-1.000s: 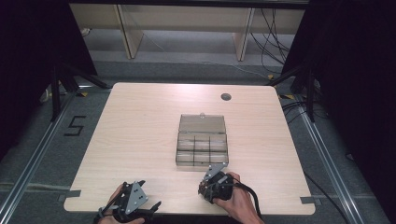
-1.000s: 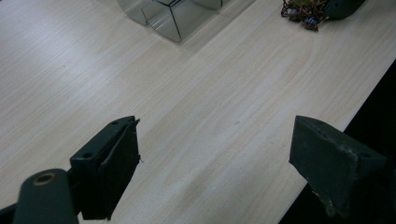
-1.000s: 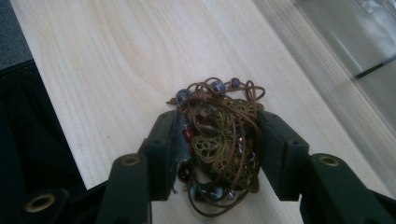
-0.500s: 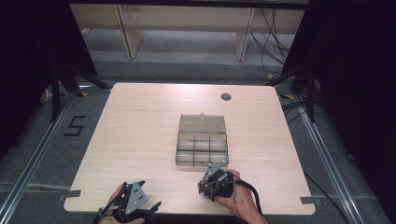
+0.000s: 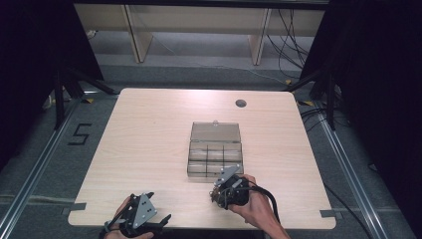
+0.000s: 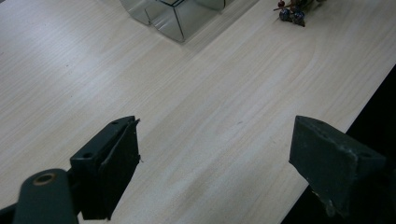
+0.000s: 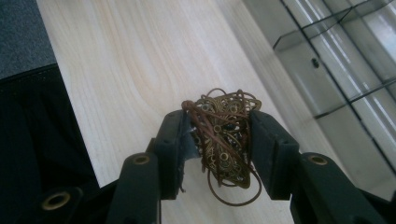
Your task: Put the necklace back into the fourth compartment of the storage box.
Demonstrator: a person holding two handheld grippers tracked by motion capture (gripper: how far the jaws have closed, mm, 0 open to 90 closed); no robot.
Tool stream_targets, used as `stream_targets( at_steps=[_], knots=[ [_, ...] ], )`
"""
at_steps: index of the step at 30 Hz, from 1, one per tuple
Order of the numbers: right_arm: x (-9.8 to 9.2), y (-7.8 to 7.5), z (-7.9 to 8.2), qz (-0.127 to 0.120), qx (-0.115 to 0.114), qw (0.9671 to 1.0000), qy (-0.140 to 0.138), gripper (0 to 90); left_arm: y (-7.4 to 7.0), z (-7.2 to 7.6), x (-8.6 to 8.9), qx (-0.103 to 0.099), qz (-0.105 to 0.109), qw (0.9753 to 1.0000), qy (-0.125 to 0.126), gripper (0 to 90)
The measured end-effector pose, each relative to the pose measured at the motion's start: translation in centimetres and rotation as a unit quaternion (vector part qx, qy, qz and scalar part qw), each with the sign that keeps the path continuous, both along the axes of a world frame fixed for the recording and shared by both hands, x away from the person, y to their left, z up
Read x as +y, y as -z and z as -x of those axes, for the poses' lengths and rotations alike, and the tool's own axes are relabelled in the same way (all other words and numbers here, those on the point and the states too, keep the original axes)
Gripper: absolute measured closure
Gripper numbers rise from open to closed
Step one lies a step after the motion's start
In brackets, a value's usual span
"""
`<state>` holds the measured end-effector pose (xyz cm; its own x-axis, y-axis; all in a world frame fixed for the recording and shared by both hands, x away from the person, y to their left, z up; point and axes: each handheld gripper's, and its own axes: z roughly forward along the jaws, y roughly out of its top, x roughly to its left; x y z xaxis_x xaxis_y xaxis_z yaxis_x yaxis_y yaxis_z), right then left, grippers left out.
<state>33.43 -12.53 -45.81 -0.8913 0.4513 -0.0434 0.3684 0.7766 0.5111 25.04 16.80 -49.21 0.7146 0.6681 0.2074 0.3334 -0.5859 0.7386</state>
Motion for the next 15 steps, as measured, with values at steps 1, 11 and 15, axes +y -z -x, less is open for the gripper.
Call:
stream_targets(
  at_steps=[1, 11, 15],
  knots=[
    [0.0, -0.2, 0.0, -0.001, 0.009, 1.0000, 0.000, 58.3, -0.1, -0.1, 0.1, -0.010, -0.012, 0.9998, 0.010, 15.4],
    [1.1, -2.8, -0.8, 0.011, 0.011, 0.9997, -0.020, 58.3, -0.2, -0.3, 0.2, -0.017, -0.014, 0.9996, 0.019, 15.4],
    [1.2, -3.5, -1.3, 0.010, 0.015, 0.9996, -0.023, 58.3, -0.2, -0.3, 0.1, -0.016, -0.013, 0.9996, 0.020, 15.4]
  ],
)
